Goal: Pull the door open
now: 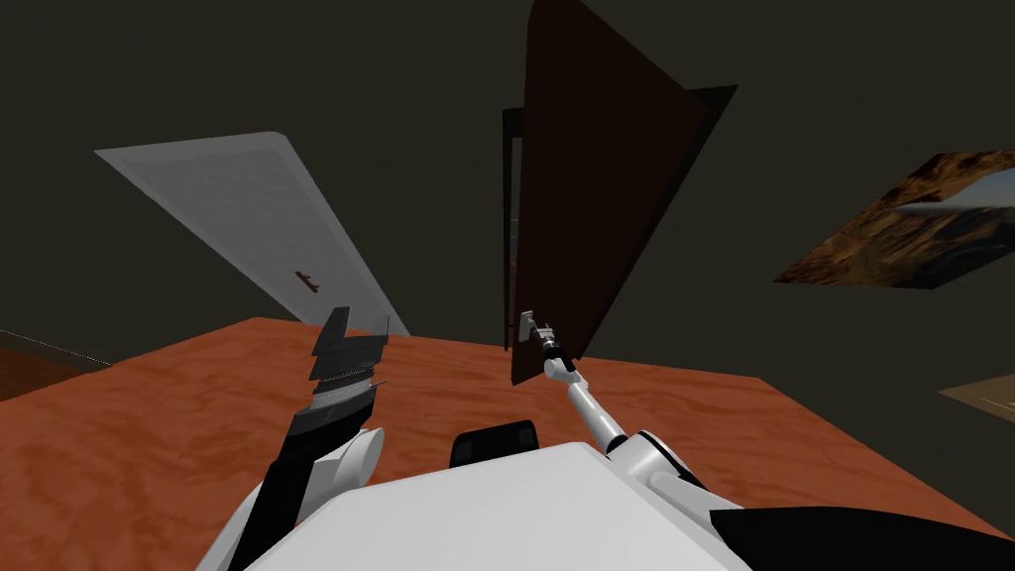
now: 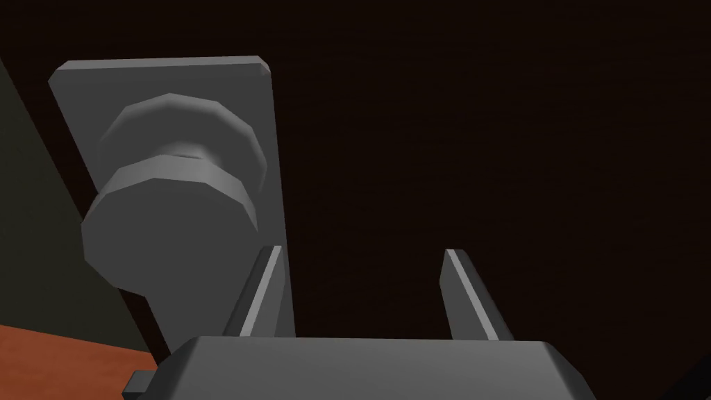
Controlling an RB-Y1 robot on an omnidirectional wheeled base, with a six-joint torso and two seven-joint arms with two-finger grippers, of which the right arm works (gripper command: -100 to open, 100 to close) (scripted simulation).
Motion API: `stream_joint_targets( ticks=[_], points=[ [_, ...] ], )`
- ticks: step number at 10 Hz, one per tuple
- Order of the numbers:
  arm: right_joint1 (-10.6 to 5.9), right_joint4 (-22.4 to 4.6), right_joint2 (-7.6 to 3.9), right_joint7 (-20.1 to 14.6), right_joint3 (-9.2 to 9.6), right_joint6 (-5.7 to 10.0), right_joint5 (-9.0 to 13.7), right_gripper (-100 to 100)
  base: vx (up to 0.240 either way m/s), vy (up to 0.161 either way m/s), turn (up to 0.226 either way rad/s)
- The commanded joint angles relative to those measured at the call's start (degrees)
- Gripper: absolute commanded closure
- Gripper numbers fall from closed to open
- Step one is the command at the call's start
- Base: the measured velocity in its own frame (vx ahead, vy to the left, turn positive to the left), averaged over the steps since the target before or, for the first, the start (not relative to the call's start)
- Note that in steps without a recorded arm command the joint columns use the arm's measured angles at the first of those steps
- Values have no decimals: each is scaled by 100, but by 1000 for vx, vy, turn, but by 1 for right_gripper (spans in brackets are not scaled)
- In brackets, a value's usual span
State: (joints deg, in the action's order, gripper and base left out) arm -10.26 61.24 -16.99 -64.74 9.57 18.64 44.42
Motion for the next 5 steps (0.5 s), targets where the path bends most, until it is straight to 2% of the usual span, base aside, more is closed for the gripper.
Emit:
stream_joint_targets(
  ticks=[1, 5],
  points=[
    [-27, 79, 45, -76, 204, 42, -22, -100, -88, -85, 69],
    [55, 245, 26, -196, 500, 178, -54, -100, -104, -85, 85]
  ],
)
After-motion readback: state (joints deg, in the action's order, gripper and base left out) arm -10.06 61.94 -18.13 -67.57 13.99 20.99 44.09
